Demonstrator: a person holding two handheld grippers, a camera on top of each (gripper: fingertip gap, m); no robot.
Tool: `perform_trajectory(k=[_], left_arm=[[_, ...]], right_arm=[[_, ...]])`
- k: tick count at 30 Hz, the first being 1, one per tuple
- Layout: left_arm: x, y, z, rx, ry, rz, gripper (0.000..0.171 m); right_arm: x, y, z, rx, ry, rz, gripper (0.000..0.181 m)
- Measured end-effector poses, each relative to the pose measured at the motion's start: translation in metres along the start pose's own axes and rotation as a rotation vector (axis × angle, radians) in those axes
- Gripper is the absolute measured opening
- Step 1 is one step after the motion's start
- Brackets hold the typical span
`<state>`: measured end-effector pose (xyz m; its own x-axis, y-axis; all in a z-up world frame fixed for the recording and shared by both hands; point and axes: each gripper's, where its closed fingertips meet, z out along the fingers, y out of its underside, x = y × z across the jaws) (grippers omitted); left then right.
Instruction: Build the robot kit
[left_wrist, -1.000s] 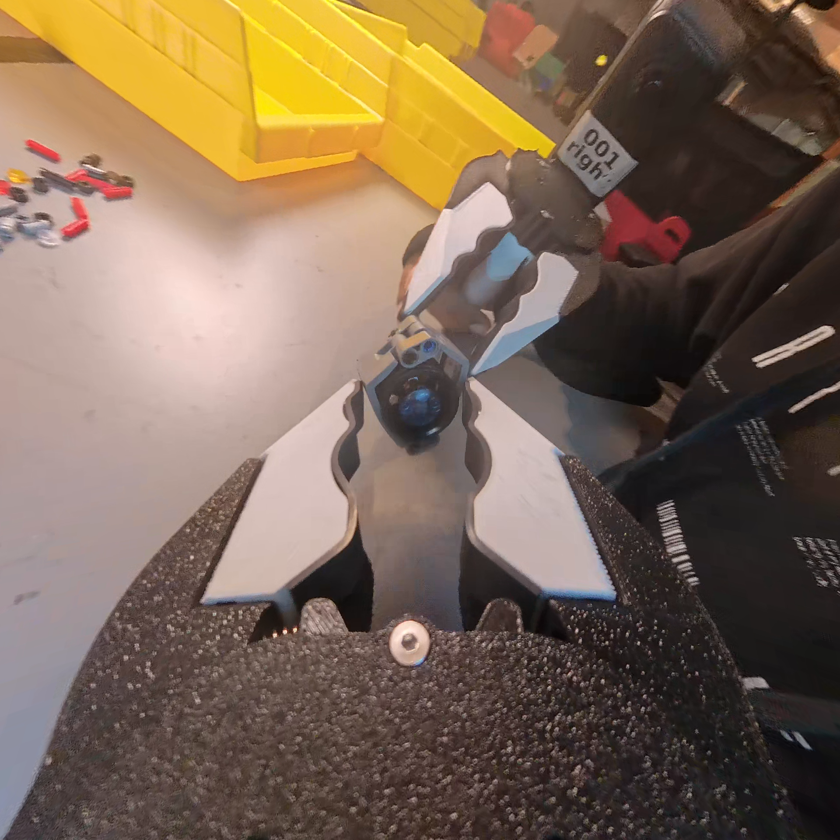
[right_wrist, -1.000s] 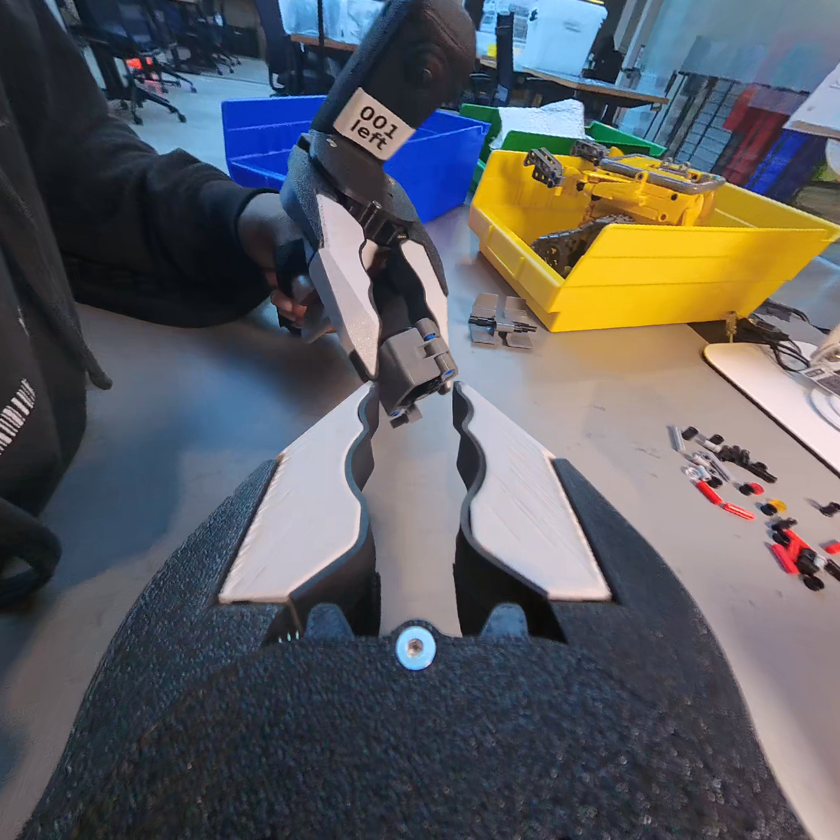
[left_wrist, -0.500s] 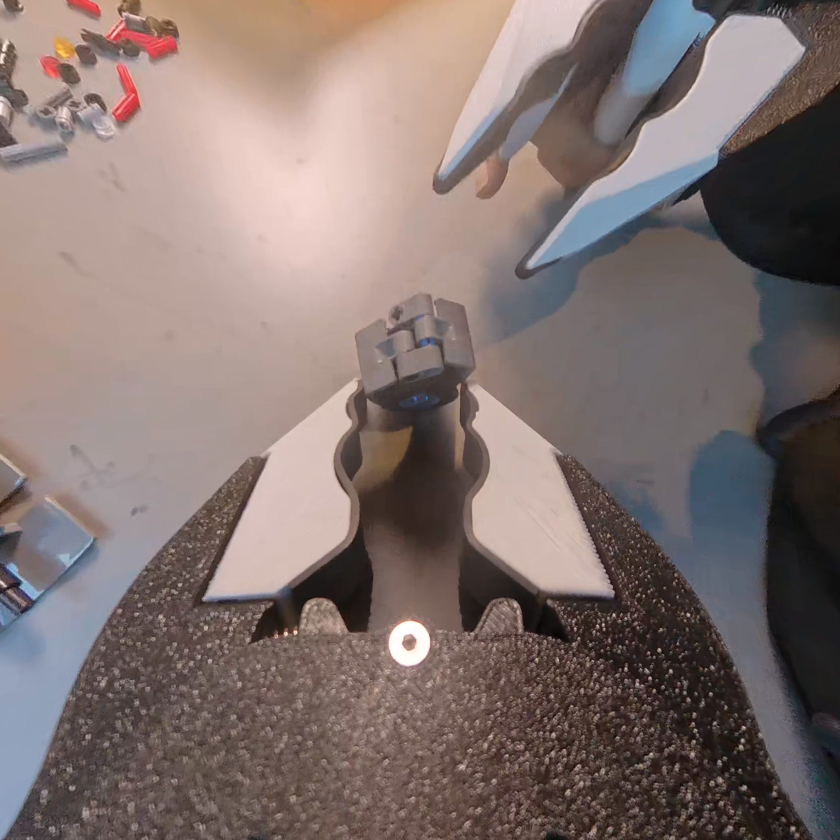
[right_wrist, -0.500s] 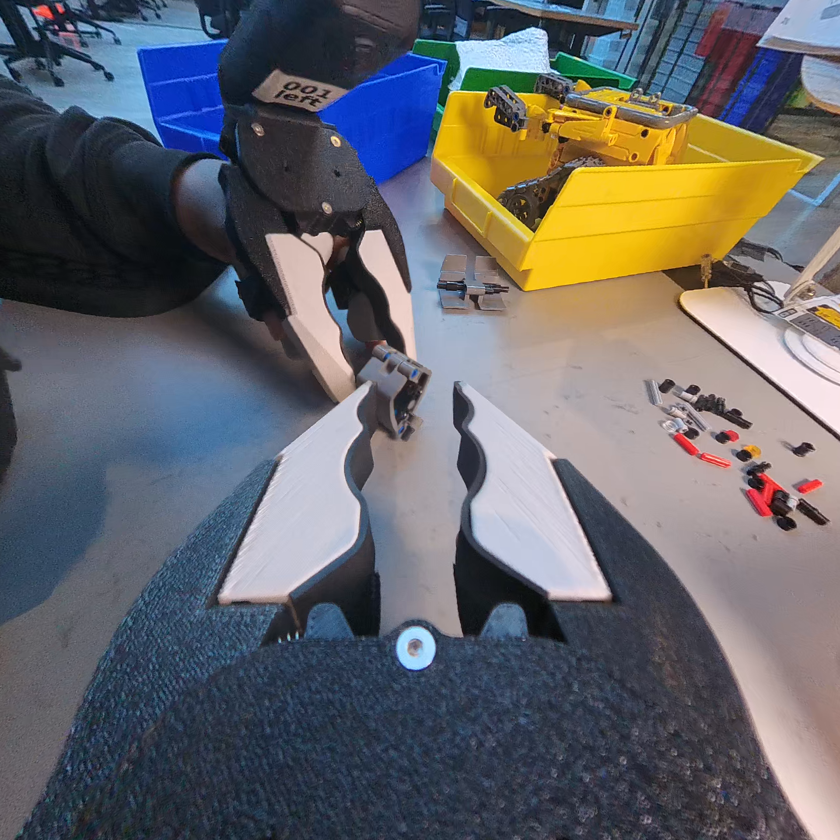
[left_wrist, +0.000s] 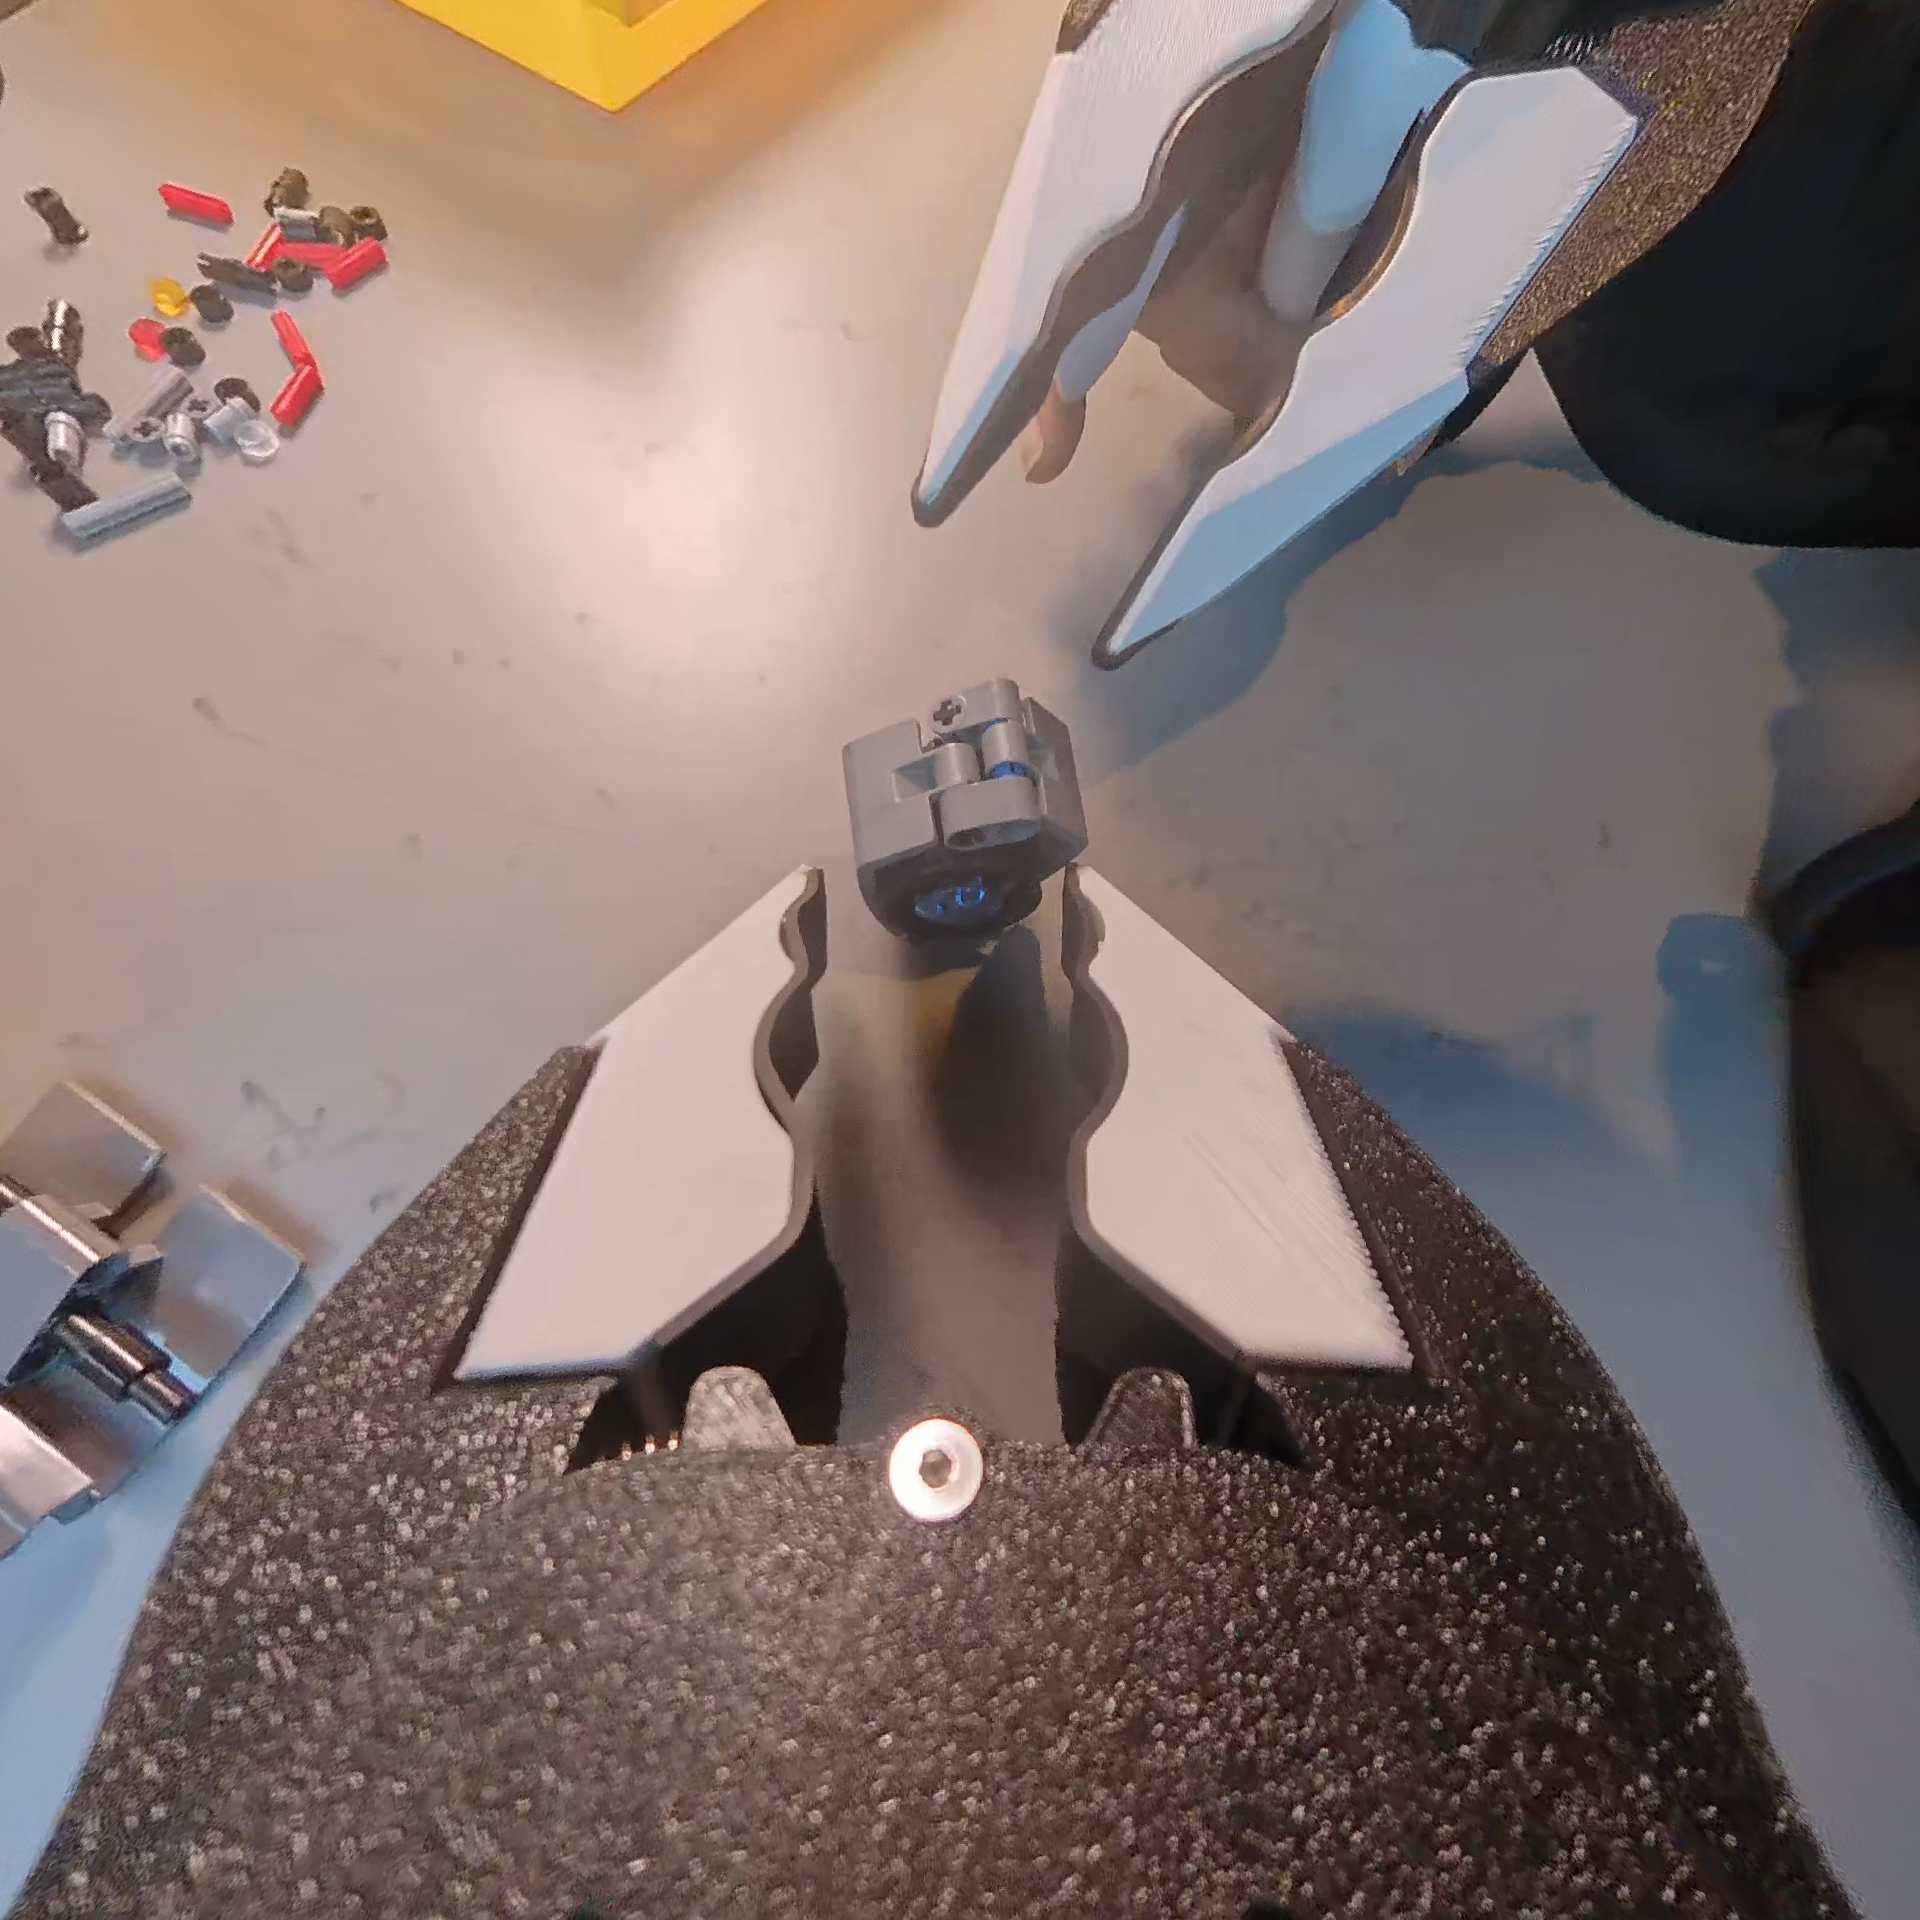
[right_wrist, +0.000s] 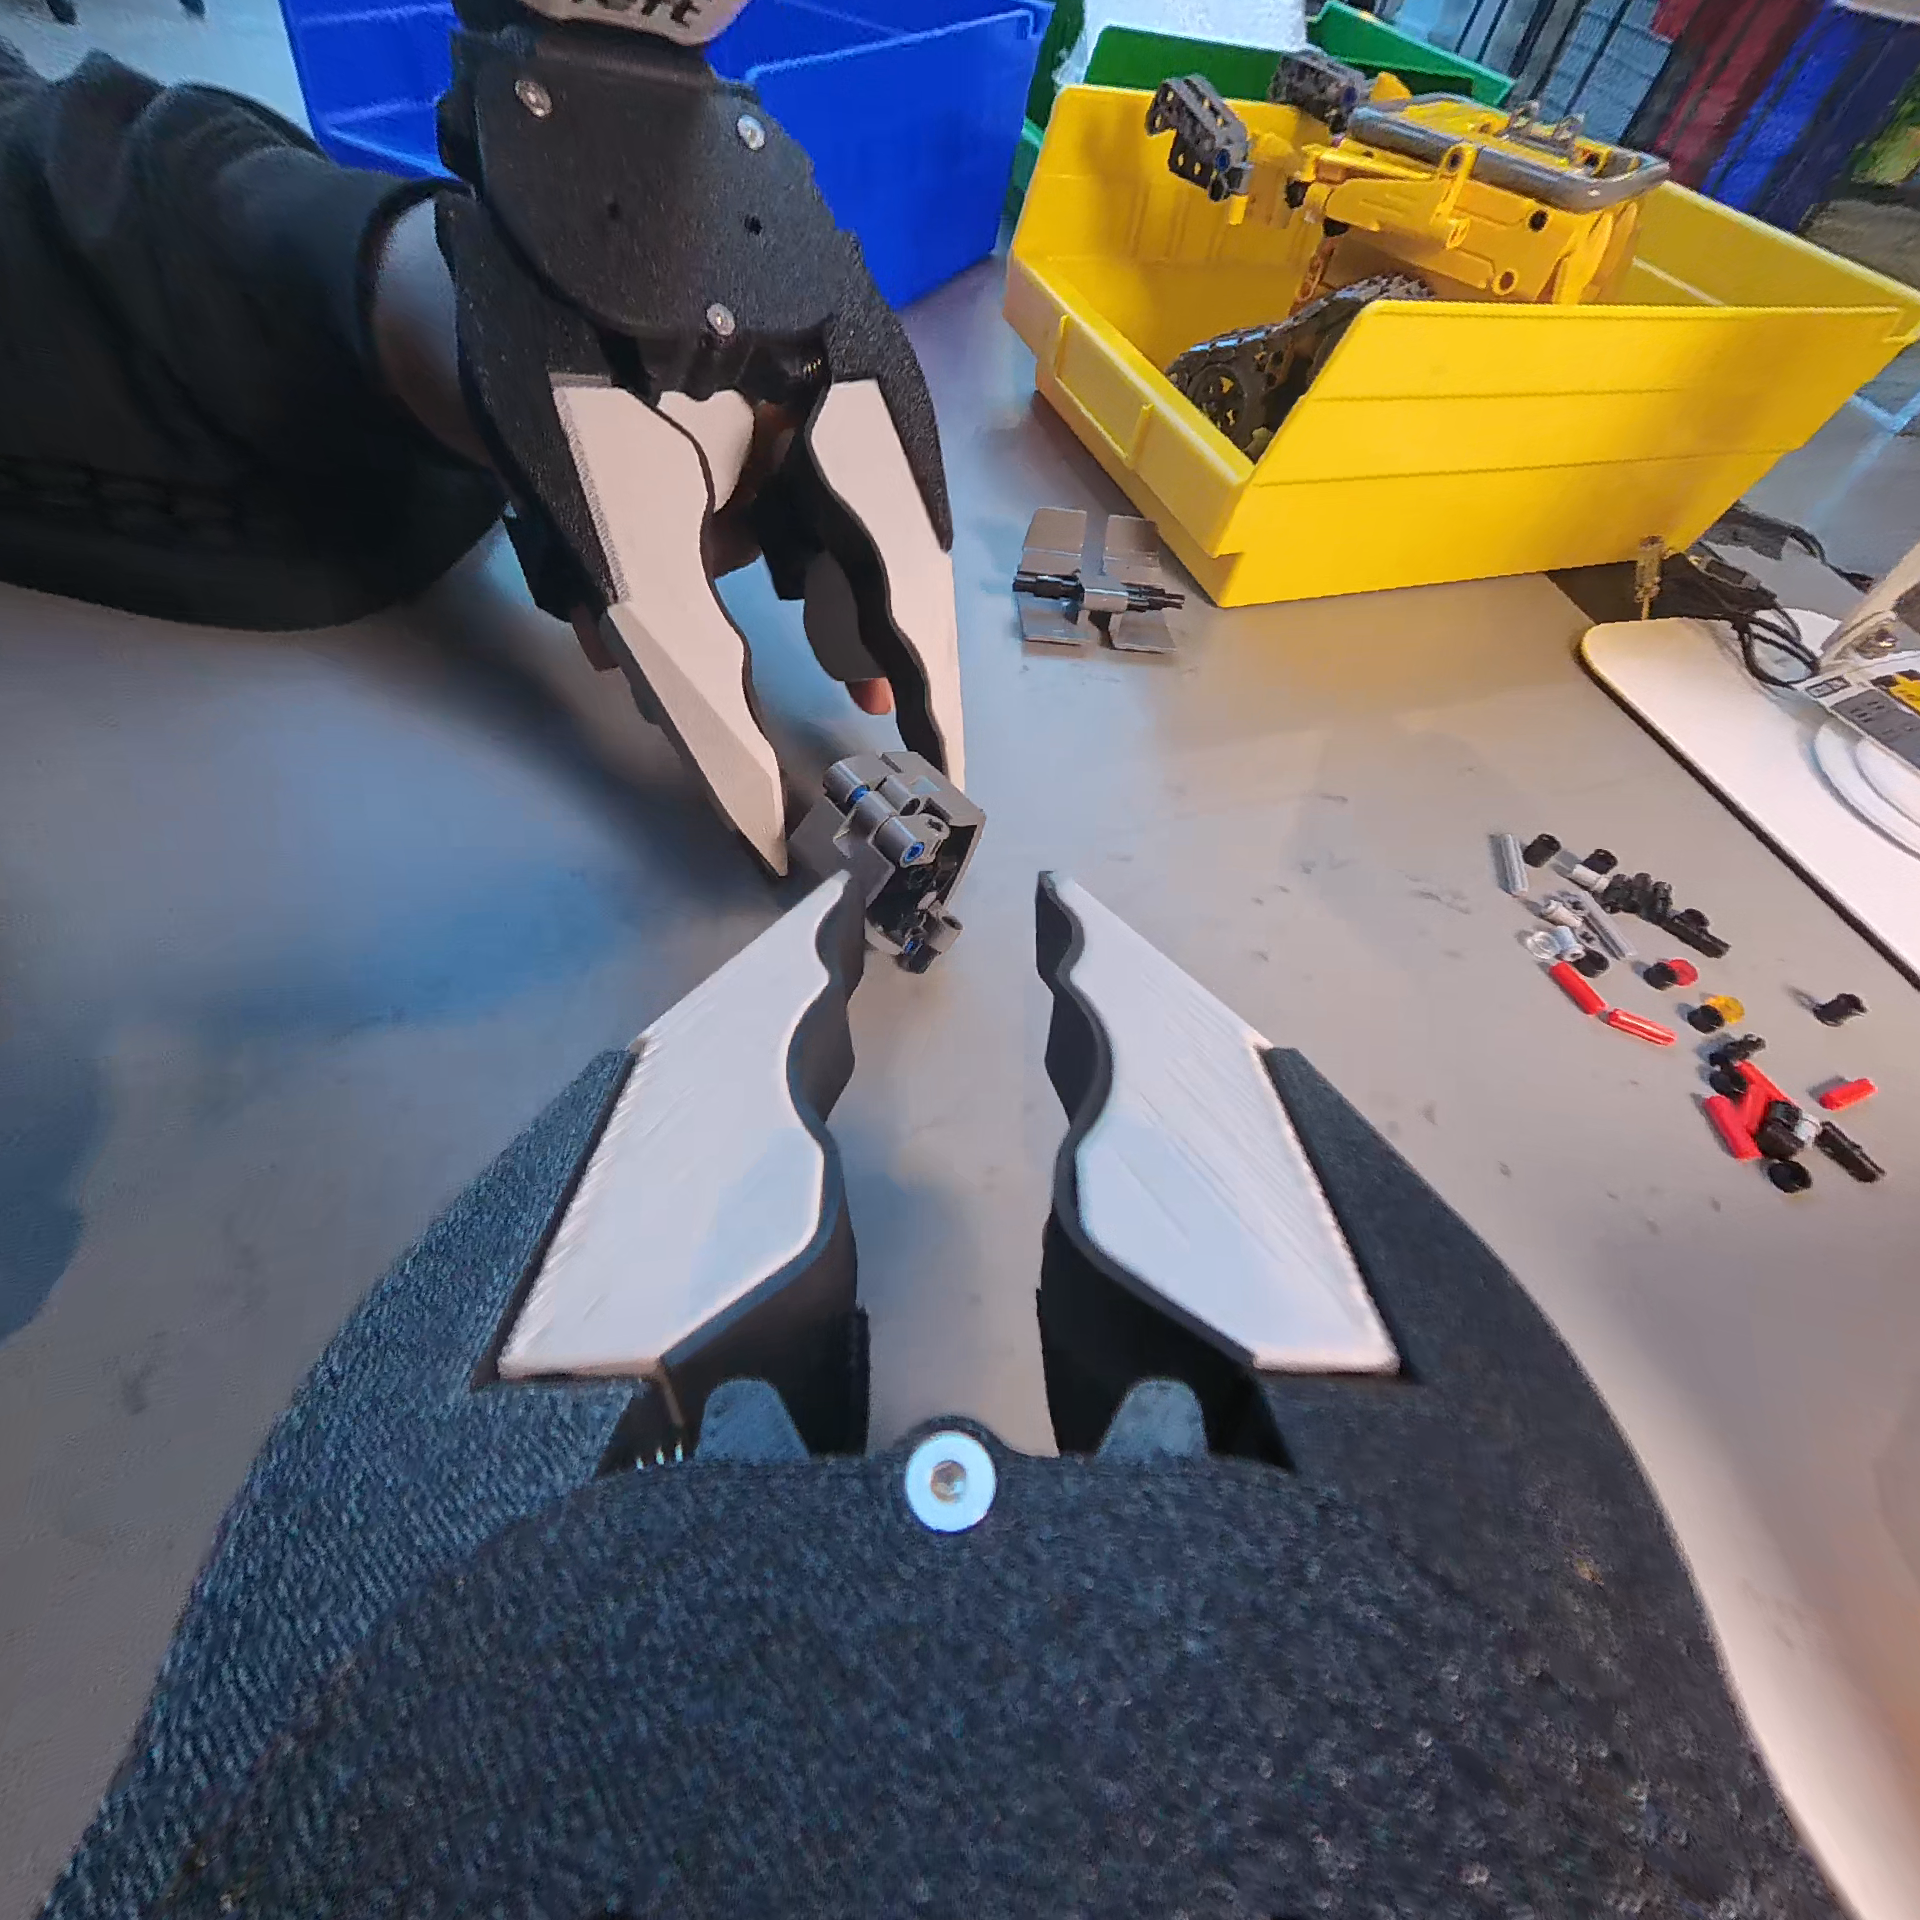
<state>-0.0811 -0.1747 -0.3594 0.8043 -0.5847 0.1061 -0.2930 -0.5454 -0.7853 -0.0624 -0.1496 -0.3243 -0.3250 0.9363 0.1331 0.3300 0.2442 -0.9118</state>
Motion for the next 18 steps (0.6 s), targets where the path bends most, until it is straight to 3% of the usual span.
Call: perform_trajectory(k=[6,12,15,18], left_arm=[[0.003,-0.001,0.003,0.001,-0.025,0.046,0.037],[-0.004,-0.008,0.004,0.024,-0.149,0.034,0.034],[-0.003,-0.007,0.007,0.002,-0.198,0.087,0.034],[0.002,-0.008,0.006,0.005,-0.162,0.145,0.035]], right_arm=[[-0.015,0.006,0.009,-0.073,-0.052,0.071,0.034],[-0.011,0.007,0.02,-0.108,0.008,0.267,0.036],[-0.009,0.013,0.02,-0.137,0.021,0.282,0.028],[-0.01,0.015,0.016,-0.135,-0.023,0.306,0.027]])
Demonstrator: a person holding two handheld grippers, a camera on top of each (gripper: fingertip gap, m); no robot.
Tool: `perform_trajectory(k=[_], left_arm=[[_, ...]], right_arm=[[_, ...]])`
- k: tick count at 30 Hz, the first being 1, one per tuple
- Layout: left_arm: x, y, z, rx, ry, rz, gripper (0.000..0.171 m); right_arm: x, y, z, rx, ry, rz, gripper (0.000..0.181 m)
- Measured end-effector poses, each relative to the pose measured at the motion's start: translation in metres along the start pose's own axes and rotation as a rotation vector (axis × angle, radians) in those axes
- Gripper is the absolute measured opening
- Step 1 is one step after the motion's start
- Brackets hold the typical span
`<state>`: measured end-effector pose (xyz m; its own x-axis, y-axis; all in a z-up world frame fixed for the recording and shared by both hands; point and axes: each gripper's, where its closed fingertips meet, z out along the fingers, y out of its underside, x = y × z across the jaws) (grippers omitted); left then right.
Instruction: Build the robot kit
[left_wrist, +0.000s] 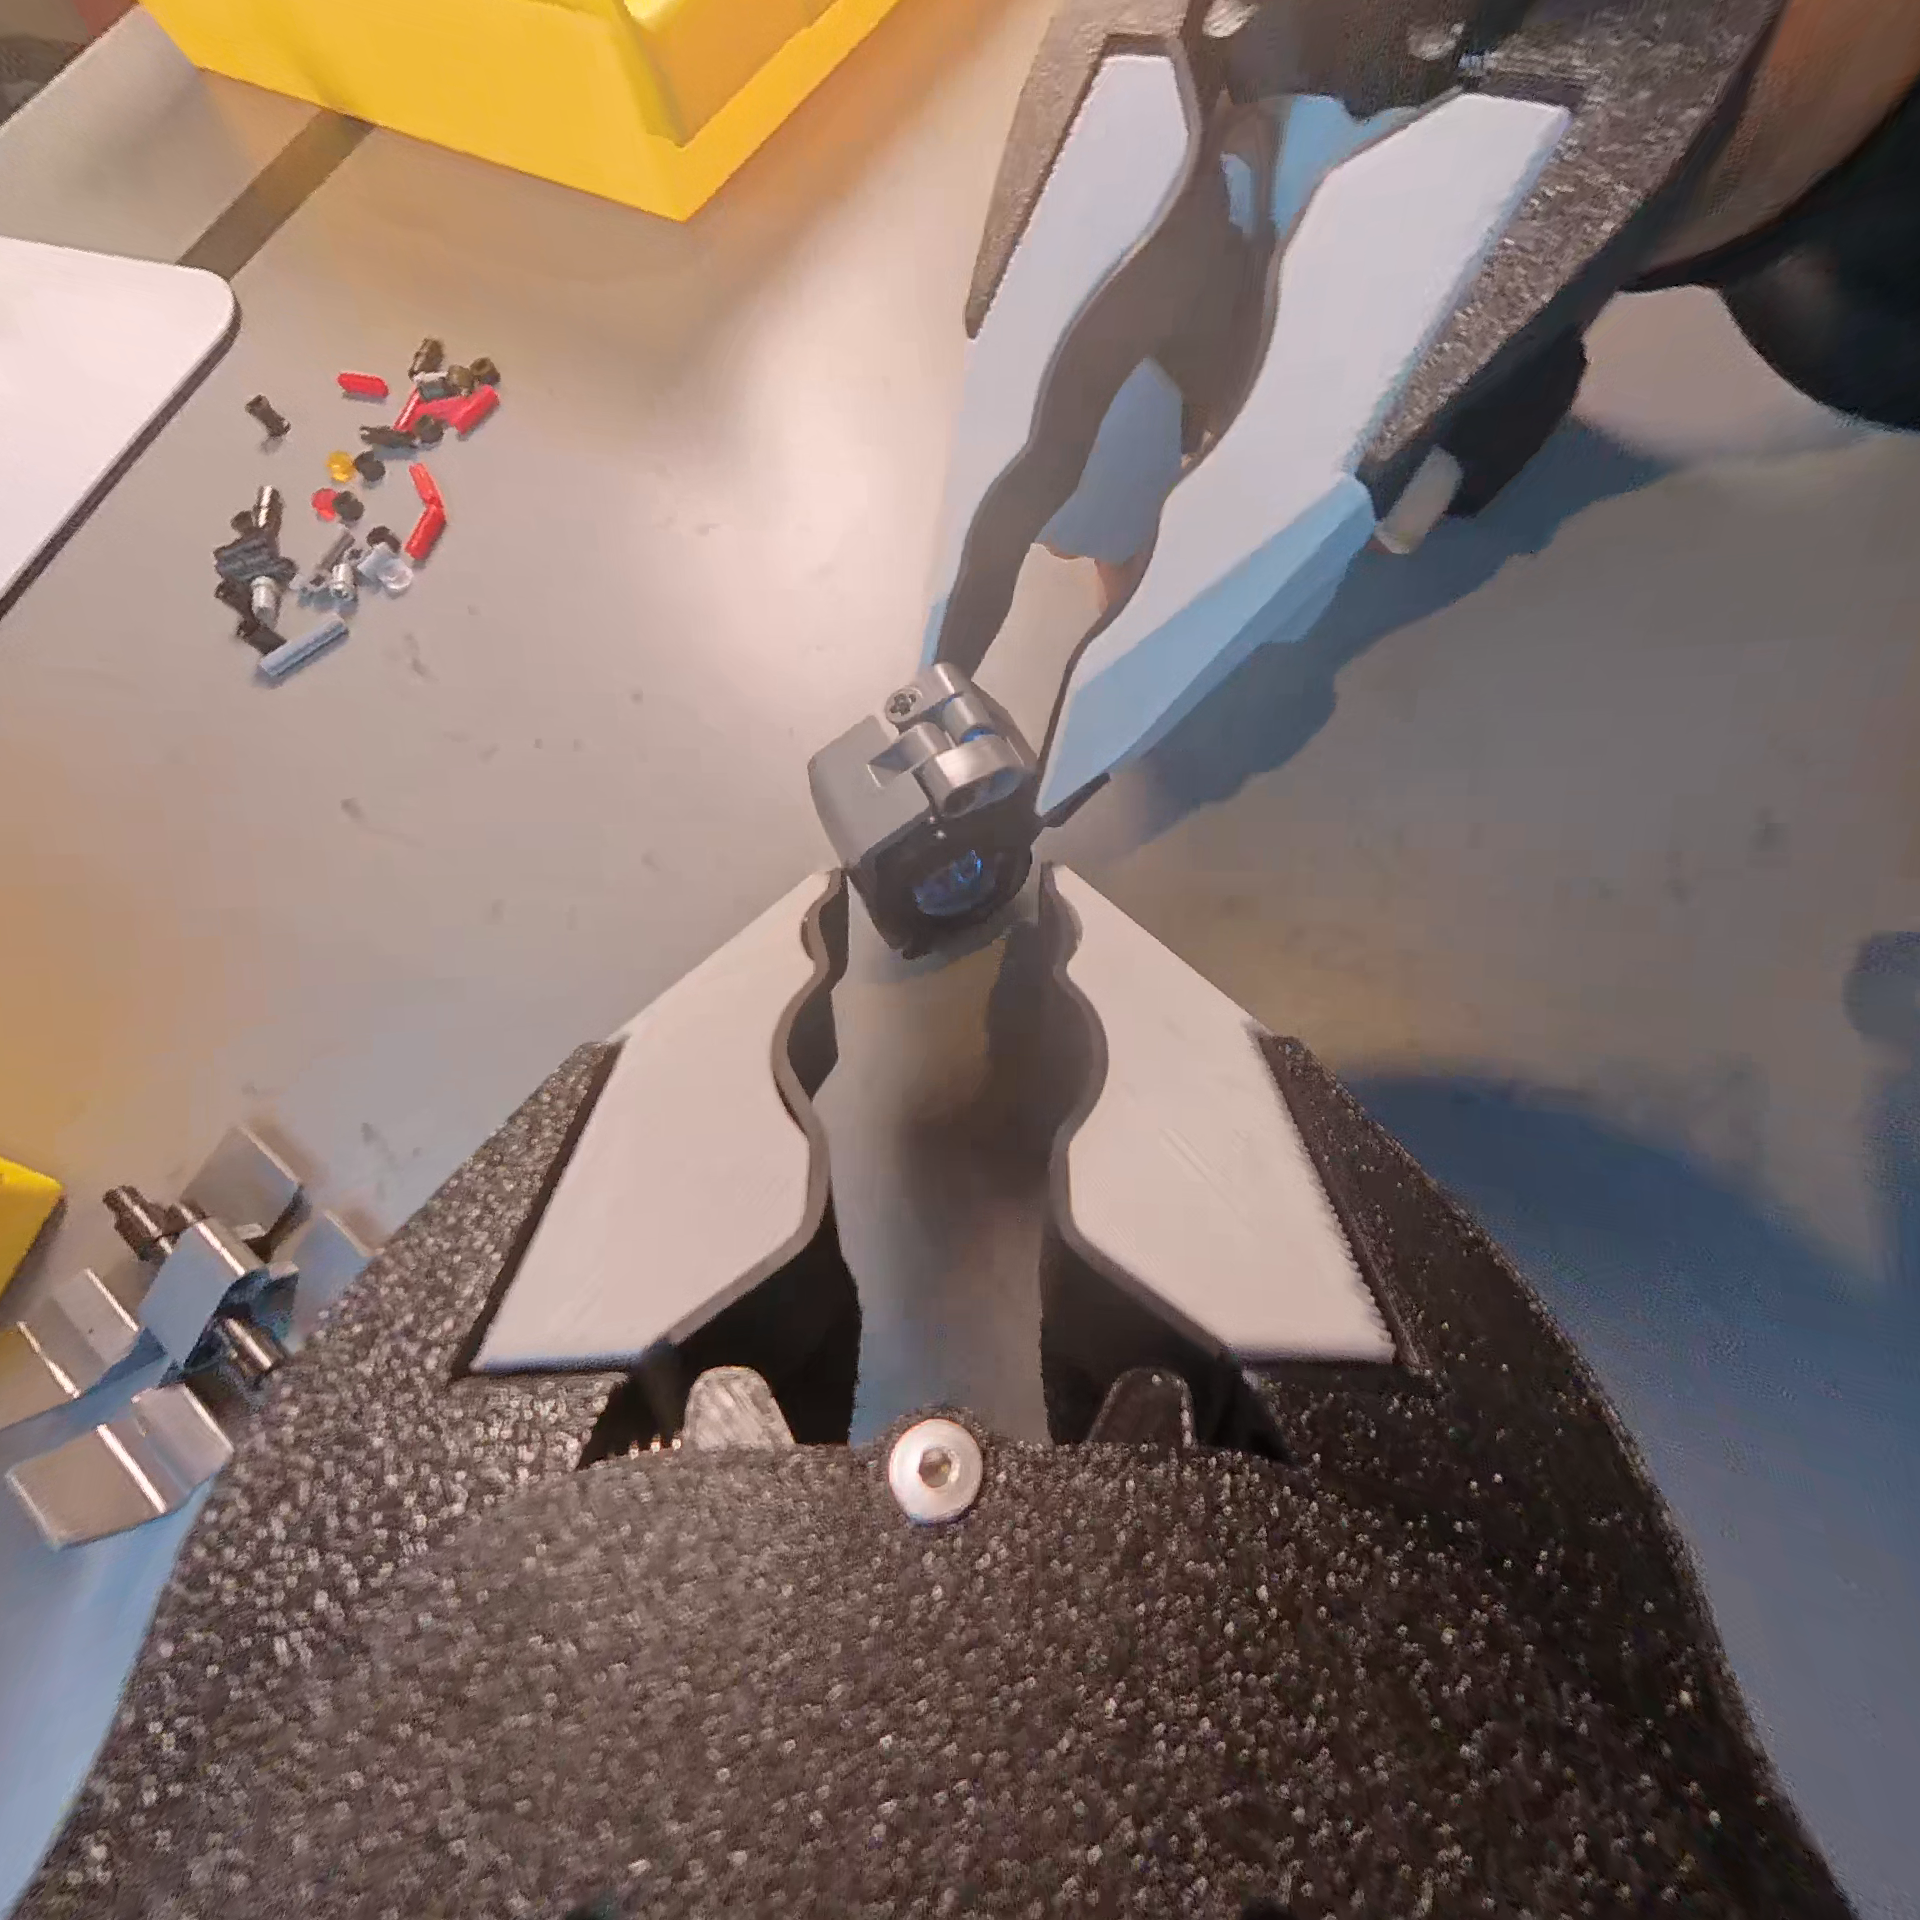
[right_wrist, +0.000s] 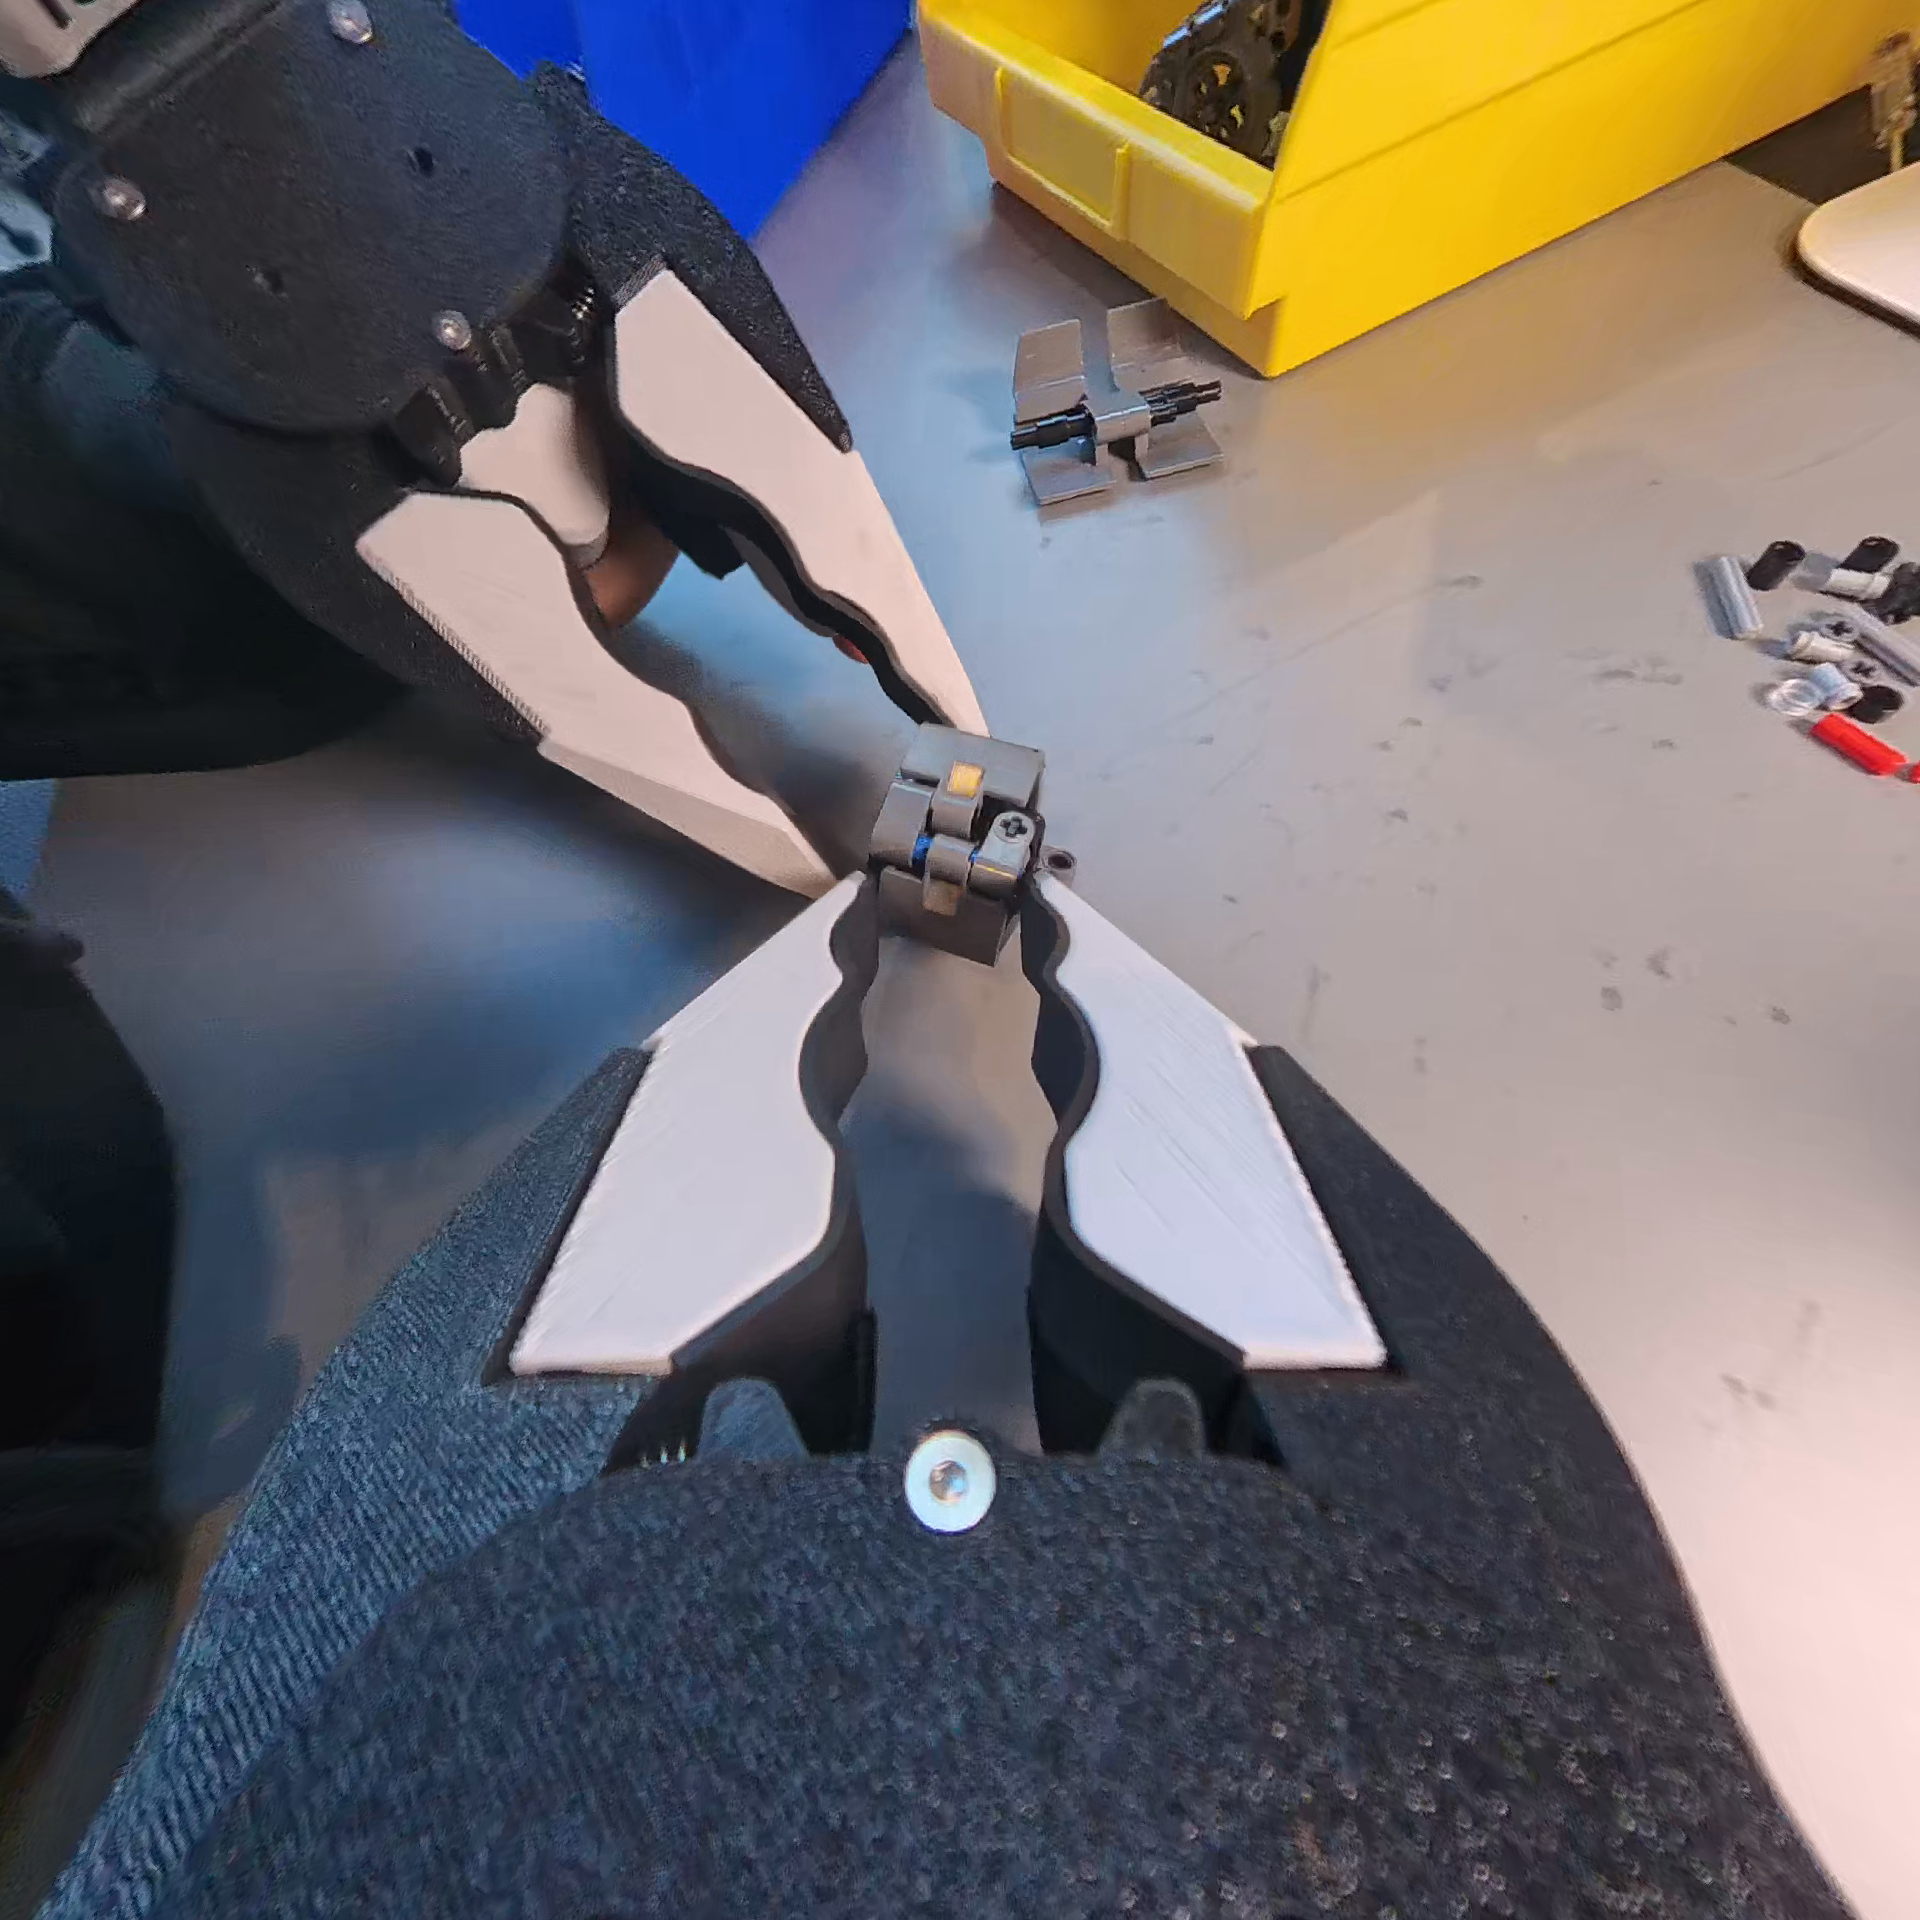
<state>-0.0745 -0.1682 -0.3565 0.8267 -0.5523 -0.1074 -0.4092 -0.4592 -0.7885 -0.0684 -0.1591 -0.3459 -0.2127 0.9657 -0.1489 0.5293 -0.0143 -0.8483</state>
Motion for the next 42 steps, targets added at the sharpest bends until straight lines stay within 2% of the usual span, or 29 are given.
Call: perform_trajectory(k=[2,6,10,12,15,21,25,29,38,42], left_arm=[[0.005,-0.002,-0.004,0.026,0.07,0.005,0.036],[0.003,-0.015,-0.02,0.135,0.15,0.045,0.051],[0.024,-0.023,-0.025,0.212,0.28,0.075,0.056],[0.034,-0.017,-0.02,0.182,0.301,0.134,0.052],[0.043,-0.014,-0.019,0.167,0.309,0.194,0.034],[0.036,-0.005,-0.015,0.075,0.268,0.184,0.033],[0.033,0.004,-0.009,0.012,0.244,0.173,0.031],[0.034,0.007,-0.006,-0.016,0.236,0.167,0.031],[0.041,0.007,-0.009,-0.006,0.294,0.15,0.031],[0.041,-0.004,-0.018,0.075,0.348,0.088,0.039]], right_arm=[[-0.004,-0.001,-0.005,0.015,-0.047,-0.036,0.027],[-0.019,-0.01,-0.019,0.09,-0.145,-0.199,0.026],[-0.044,-0.018,-0.025,0.164,-0.238,-0.291,0.026],[-0.049,-0.016,-0.025,0.165,-0.273,-0.281,0.026],[-0.052,-0.02,-0.028,0.203,-0.293,-0.284,0.024],[-0.04,-0.011,-0.023,0.138,-0.225,-0.318,0.025],[-0.039,-0.016,-0.021,0.148,-0.192,-0.323,0.031],[-0.038,-0.006,-0.011,0.081,-0.144,-0.378,0.03],[-0.041,-0.001,-0.012,0.063,-0.18,-0.384,0.026],[-0.04,0.003,-0.015,0.057,-0.202,-0.387,0.025]])
